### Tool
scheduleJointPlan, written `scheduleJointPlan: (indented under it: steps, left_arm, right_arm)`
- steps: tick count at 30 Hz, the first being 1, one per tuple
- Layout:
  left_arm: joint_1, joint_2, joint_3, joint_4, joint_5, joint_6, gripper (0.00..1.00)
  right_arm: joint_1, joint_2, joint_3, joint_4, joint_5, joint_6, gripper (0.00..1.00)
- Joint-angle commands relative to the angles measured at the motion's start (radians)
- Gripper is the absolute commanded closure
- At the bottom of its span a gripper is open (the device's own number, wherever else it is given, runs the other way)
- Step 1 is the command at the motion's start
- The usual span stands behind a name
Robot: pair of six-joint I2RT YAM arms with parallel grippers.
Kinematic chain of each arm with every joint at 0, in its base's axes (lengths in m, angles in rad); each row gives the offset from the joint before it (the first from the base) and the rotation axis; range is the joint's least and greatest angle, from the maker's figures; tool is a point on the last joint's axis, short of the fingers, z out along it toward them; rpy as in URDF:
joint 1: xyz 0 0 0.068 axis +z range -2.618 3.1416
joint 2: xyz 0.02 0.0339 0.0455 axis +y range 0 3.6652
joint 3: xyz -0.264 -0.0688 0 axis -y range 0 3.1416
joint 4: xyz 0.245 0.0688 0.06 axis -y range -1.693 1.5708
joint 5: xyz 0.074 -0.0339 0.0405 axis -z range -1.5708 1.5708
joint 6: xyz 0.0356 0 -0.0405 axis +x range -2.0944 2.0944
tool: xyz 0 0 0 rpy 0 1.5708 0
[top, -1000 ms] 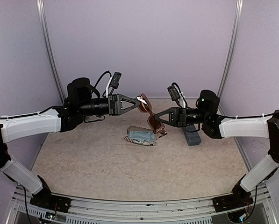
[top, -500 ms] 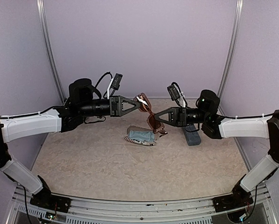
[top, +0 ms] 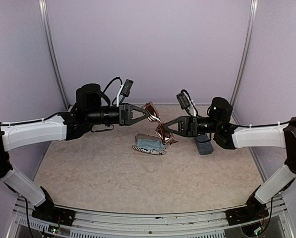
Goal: Organize the sunglasses
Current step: Pass from the right arm to the left, then fold the right temple of the sunglasses with the sunglasses.
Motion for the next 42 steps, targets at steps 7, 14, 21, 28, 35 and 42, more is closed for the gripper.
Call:
scheduleJointPlan:
  steps: [7, 14, 21, 28, 35, 42]
  left_arm:
    - [0.024, -0.031, 0.003, -0.015, -0.052, 0.009, 1.0]
    - [0.079, -0.058, -0.038, 0.01, -0.058, -0.023, 1.0]
    - [0.114, -0.054, -0.071, 0.067, -0.039, -0.081, 1.0]
    - [0.113, -0.027, -0.068, 0.104, 0.014, -0.113, 1.0]
    - [0.104, -0.007, -0.063, 0.137, 0.071, -0.142, 1.0]
    - [0.081, 0.016, -0.033, 0.121, 0.108, -0.127, 1.0]
  right_arm:
    - [-0.009, -0.174, -0.006, -0.25, 0.122, -0.211, 0.64]
    - [-0.057, -0.292, -0.01, -0.472, 0.107, -0.426, 0.69]
    - [-0.054, -0.381, -0.064, -0.555, 0.032, -0.628, 1.0]
    - [0.001, -0.369, -0.044, -0.561, -0.041, -0.805, 1.0]
    - [0.055, -0.274, 0.042, -0.559, -0.088, -0.892, 1.0]
    - [0.076, -0.149, 0.164, -0.583, -0.098, -0.921, 1.0]
